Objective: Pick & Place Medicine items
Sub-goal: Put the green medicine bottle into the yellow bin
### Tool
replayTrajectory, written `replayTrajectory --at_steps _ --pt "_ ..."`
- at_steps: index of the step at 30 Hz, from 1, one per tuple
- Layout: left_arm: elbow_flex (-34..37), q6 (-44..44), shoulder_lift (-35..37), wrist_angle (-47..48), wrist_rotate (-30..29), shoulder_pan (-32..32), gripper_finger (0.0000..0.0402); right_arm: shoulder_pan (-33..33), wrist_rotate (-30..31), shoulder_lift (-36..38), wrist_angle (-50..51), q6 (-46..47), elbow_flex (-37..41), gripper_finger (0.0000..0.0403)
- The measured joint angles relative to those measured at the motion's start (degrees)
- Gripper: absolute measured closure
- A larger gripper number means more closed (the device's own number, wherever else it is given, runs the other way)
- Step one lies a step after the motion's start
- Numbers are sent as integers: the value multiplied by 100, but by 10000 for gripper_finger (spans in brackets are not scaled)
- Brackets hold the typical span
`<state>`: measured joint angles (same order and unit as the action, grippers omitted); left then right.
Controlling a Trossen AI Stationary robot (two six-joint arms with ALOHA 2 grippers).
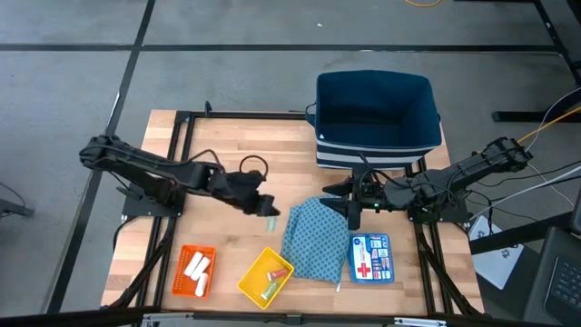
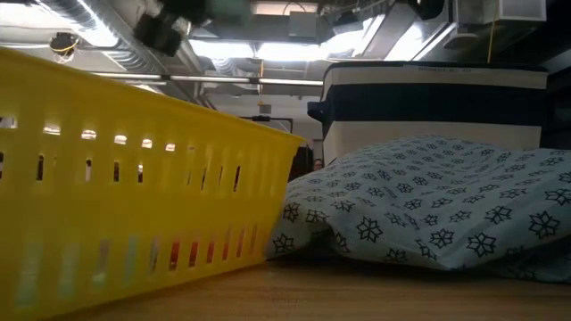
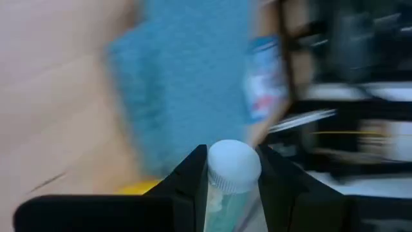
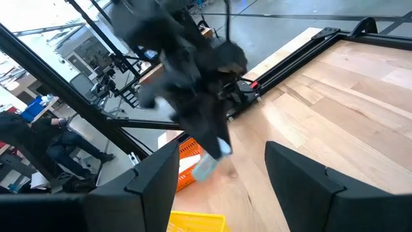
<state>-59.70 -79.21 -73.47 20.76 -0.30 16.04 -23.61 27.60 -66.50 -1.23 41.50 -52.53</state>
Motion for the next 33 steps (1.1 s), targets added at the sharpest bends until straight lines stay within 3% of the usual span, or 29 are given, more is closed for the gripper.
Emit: replayTrajectory --at_steps 5,17,28,33 --pt "-4 124 -234 -1269 -185 281 311 1 -1 0 0 0 -2 172" --pt "-2 564 -1644 -2449 160 1234 309 1 -26 0 51 137 -2 172" --pt "-2 755 -2341 -1678 170 1764 307 -1 -303 0 299 157 -2 172" --pt "-2 490 -2475 -1632 549 1762 275 0 -301 0 299 195 -2 172"
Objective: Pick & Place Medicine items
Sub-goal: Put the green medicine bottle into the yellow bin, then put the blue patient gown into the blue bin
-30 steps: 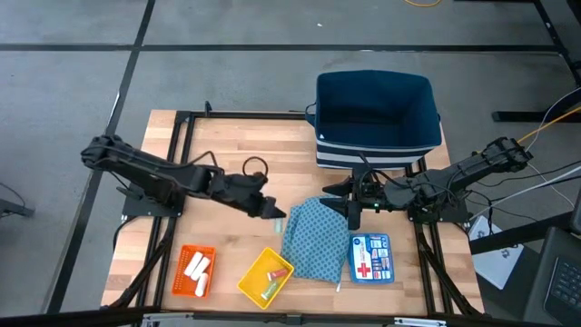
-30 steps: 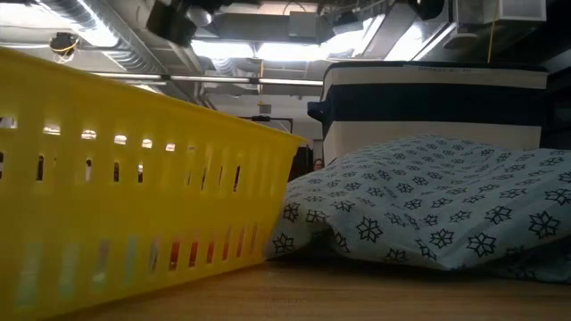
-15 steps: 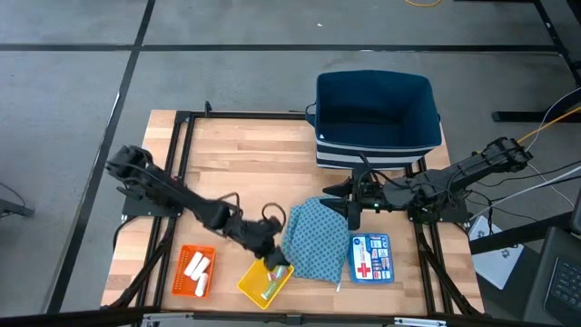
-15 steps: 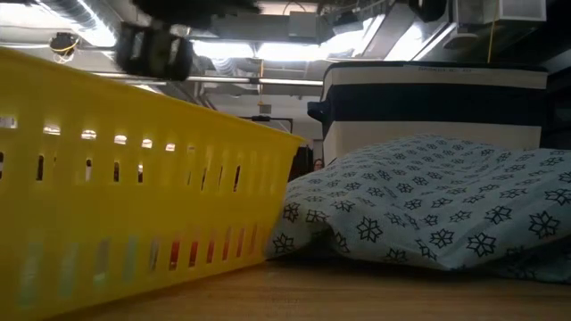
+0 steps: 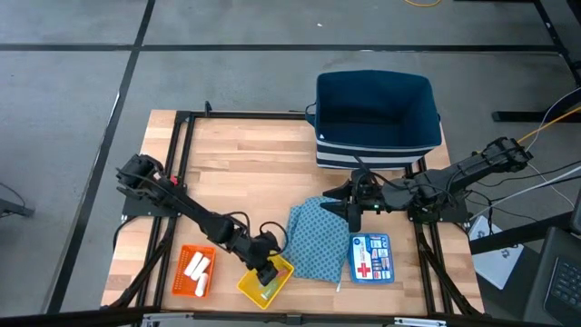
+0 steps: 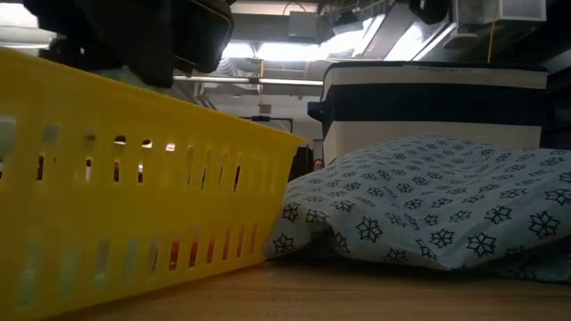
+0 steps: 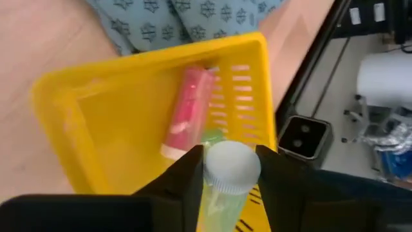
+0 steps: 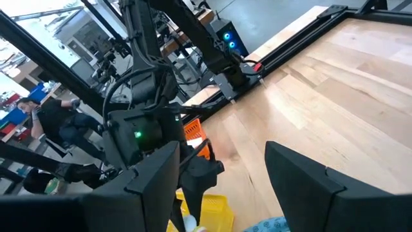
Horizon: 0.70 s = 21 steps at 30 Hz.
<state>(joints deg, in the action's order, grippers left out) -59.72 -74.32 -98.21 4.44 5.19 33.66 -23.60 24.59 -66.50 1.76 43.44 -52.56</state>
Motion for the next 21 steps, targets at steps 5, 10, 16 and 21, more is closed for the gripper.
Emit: replayTrajectory --at_steps 5,10,16,21 --pt "-1 -58 88 -21 81 -104 216 -1 6 0 2 121 0 172" --pt "0 4 384 8 140 -272 167 3 7 0 -3 286 0 172" --pt "-1 372 919 161 274 -507 144 22 7 0 -933 76 0 172" --pt "-2 838 1477 311 201 -766 146 199 -248 -72 -3487 -713 -7 172"
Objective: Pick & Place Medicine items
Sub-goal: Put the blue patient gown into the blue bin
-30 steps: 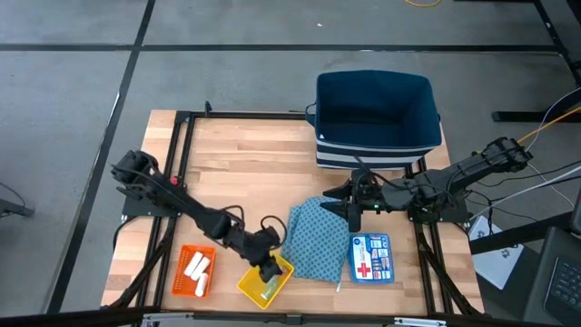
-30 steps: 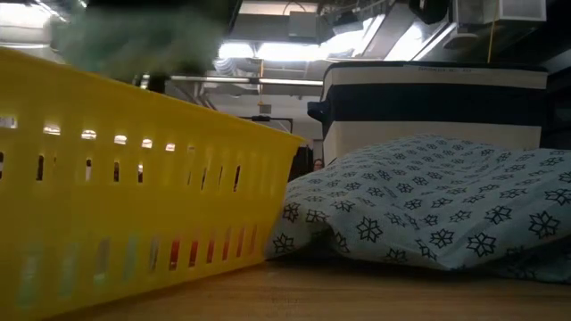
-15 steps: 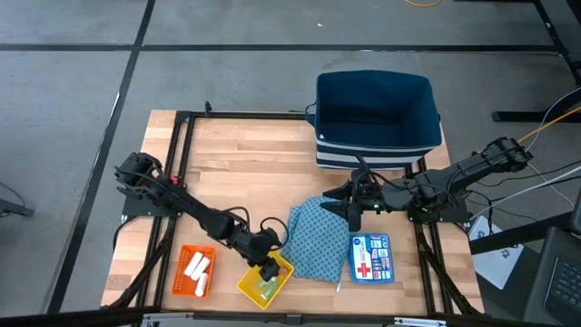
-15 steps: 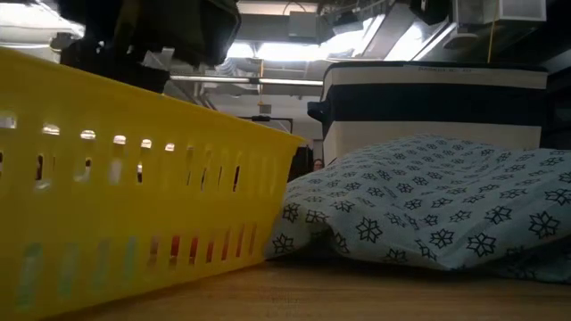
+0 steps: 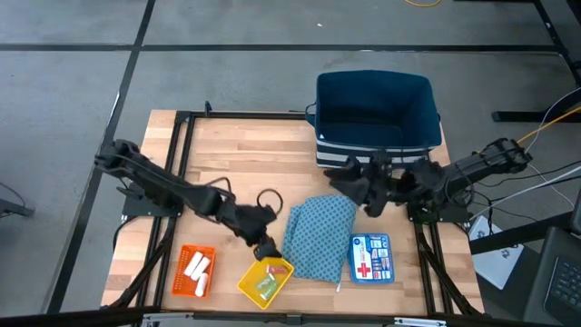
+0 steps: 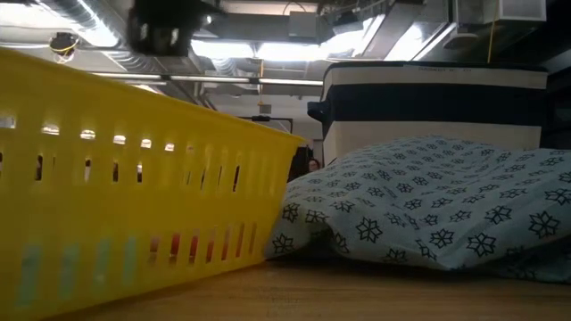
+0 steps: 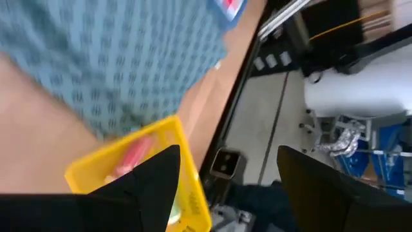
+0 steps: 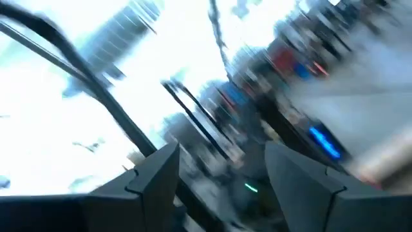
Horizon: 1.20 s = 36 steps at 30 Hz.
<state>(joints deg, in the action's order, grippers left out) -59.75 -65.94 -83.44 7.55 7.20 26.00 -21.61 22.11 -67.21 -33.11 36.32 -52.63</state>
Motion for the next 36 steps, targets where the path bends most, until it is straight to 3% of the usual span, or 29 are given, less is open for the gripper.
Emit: replayTrajectory --at_steps 3,5,15,20,23,28,31,36 --pt "1 305 362 3 -130 -193 146 162 -307 -210 -435 86 -236 172" --pt "0 578 621 77 -225 -304 146 234 -525 -480 399 462 -703 173" --pt "-2 1364 2135 2292 -637 -713 146 205 -991 -2830 8895 2270 -4909 185" --pt "-2 1691 2717 2865 -836 -708 146 73 -1253 -3710 11522 3508 -5989 155" --pt "-2 1889 2933 3087 -946 -691 146 -60 -1561 -4083 11886 4237 -5967 126" --pt "-2 2227 3060 3357 -960 -689 146 -131 -2116 -4671 11766 4691 -5929 72" --pt "-2 2395 3056 3463 -826 -689 146 -49 -2334 -5021 11770 4725 -5929 44" --pt "-2 2481 3056 3555 -577 -687 146 89 -3191 -5604 11753 4292 -5925 15"
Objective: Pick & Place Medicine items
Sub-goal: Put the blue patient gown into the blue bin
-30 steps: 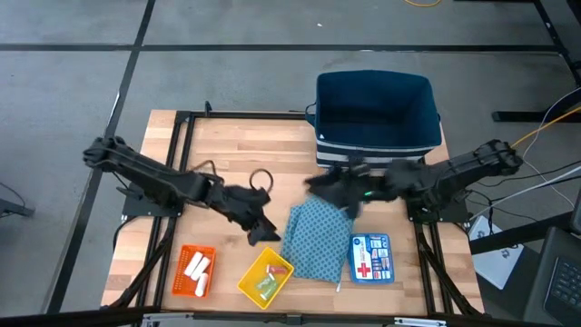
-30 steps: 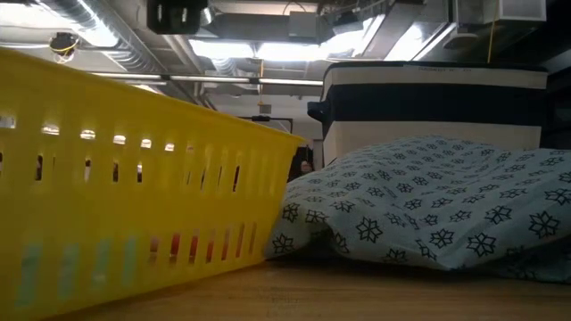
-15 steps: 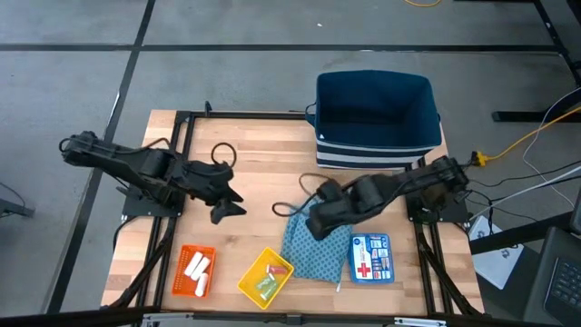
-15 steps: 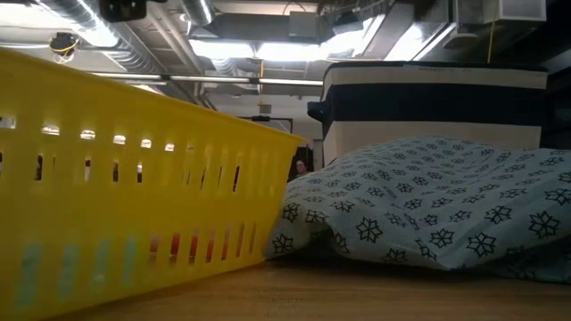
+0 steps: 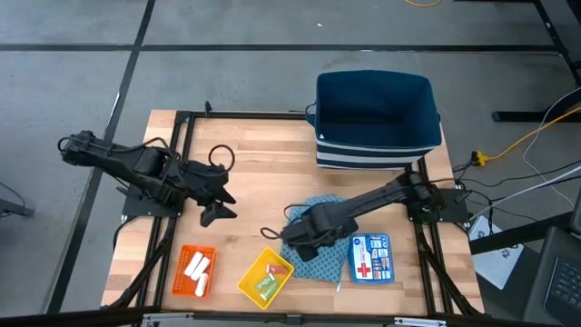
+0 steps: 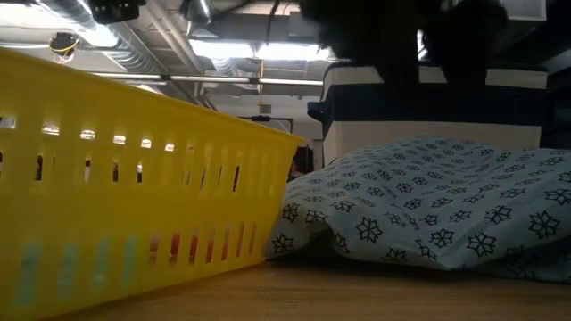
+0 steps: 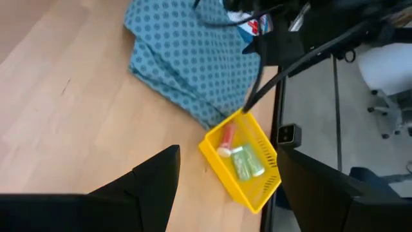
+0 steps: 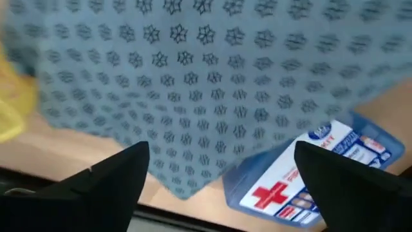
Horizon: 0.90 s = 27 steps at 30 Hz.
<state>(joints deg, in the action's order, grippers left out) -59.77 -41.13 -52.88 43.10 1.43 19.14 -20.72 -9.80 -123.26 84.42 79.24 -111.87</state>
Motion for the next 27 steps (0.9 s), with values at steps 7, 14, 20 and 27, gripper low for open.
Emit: replayTrajectory --at_steps 7,14,20,27 --pt "0 1 7 288 -3 0 146 116 -86 -285 -16 -211 7 6" --pt "0 -2 7 327 -25 0 146 350 343 -267 132 -16 7 6" --pt "0 -24 9 387 -31 0 146 593 479 -267 116 108 8 6" --pt "0 -122 9 634 -26 0 146 799 390 -280 -983 182 788 6"
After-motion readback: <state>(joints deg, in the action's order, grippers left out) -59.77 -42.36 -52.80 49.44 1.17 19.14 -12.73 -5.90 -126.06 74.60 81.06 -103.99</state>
